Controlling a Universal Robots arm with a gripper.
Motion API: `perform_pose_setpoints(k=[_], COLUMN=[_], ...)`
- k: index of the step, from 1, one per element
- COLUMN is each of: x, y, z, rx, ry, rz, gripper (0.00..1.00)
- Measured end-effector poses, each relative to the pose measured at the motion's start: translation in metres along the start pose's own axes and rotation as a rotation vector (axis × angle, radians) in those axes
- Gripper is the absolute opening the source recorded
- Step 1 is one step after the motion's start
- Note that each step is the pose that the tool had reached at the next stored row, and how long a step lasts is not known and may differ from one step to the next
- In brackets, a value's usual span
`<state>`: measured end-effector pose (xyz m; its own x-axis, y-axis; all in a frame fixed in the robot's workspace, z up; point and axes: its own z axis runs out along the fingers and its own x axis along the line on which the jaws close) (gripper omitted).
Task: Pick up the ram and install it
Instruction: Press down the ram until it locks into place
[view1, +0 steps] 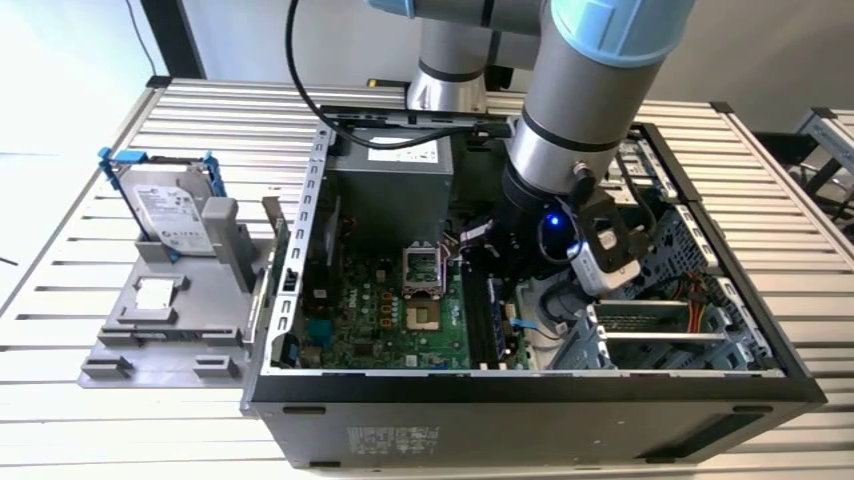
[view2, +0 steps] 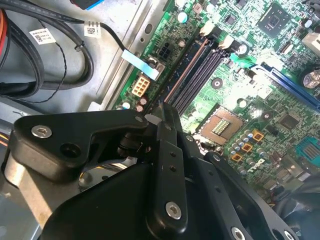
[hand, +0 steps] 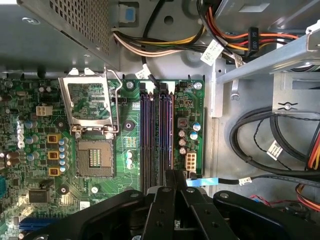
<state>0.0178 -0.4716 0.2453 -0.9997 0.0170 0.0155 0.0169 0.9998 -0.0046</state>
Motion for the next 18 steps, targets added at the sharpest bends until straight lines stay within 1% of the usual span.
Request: perform_pose_setpoints(k=[6,13,18], x=[0.0000,0.0000,0.0000], y=[0.0000,0.0000,0.0000], z=[0.0000,-0.0001,-0.0007], rx=[0.0001,0.0016,0.0024], ry=[-0.0001,-0.0005,-0.0007], rz=[-0.008,-0.104,-0.156], gripper=[0.00,0.00,0.00])
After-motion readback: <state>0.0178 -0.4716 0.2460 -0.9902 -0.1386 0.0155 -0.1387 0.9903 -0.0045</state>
